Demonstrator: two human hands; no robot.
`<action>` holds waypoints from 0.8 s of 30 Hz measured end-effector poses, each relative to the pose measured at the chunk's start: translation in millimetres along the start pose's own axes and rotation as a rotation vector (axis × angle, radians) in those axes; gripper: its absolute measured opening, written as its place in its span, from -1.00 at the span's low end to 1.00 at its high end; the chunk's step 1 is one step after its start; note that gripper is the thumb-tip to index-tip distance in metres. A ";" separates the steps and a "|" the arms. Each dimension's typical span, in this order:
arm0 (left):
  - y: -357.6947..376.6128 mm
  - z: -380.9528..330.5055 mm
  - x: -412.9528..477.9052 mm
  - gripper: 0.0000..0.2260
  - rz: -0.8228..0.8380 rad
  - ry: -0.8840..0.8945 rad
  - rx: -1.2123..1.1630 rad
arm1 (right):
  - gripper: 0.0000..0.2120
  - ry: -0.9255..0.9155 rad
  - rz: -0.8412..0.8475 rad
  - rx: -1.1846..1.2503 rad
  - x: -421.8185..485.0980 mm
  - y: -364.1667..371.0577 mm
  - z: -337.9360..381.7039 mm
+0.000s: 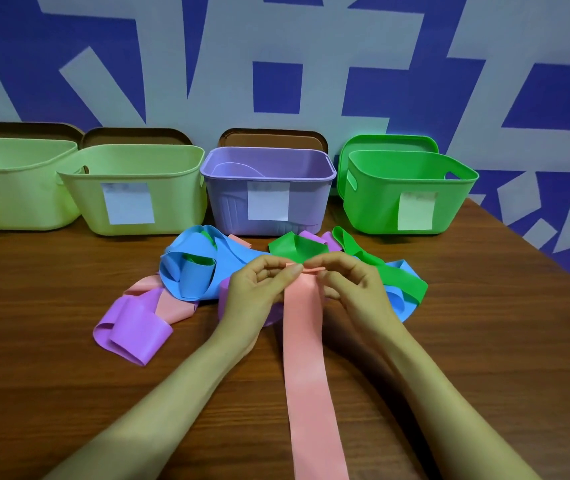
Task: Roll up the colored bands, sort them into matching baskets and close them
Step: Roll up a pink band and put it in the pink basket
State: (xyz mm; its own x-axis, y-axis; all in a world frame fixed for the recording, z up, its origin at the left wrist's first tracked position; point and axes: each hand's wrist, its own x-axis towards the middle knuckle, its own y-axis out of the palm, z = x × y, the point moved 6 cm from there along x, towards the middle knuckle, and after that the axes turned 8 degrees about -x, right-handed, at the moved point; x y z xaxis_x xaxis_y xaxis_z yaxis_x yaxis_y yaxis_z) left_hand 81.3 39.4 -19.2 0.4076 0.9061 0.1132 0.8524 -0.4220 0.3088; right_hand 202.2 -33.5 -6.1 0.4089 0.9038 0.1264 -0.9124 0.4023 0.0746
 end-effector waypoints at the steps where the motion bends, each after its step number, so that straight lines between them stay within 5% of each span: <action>1: -0.7 -0.6 -0.2 -0.88 -0.008 0.008 0.009 | -0.80 0.025 0.022 0.041 -0.4 0.8 -0.8; 10: -2.1 -3.4 -1.7 -0.88 -0.020 0.083 0.112 | -0.92 0.054 -0.023 0.084 2.9 -3.5 -3.9; 24: 1.7 8.5 -0.3 -0.85 0.044 -0.060 -0.085 | -0.85 -0.008 -0.067 -0.031 4.5 -6.8 -1.7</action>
State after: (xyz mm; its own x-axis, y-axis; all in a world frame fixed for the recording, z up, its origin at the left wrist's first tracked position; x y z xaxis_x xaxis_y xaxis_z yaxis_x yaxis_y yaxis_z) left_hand 85.4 38.2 -26.7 0.4653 0.8822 0.0722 0.8032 -0.4551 0.3843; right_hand 210.2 -31.9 -7.7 0.4688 0.8736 0.1304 -0.8832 0.4661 0.0525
